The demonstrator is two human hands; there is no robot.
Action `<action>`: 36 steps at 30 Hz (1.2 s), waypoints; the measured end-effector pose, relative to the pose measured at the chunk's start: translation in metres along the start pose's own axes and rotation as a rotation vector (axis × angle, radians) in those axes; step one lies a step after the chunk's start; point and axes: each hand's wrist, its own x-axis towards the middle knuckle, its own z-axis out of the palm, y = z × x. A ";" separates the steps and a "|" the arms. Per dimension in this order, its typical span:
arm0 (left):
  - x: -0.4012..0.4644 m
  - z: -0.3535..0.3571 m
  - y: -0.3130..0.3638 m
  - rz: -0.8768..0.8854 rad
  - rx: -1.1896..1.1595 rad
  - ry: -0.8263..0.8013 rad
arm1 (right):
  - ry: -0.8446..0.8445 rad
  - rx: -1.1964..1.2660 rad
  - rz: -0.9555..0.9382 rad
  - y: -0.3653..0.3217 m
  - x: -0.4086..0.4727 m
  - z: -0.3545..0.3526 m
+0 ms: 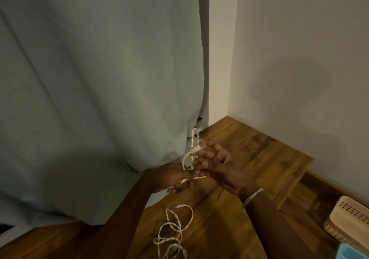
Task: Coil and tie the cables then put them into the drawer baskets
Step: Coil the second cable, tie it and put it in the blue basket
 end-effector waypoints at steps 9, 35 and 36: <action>-0.003 -0.014 -0.002 0.143 -0.114 -0.128 | -0.059 -0.858 -0.108 -0.017 0.004 0.008; 0.001 -0.030 0.000 0.485 -0.914 -0.298 | 0.319 -0.938 -0.159 0.038 0.013 -0.024; 0.000 -0.028 0.003 0.479 -0.903 -0.312 | 0.341 -0.930 -0.072 0.037 0.015 -0.018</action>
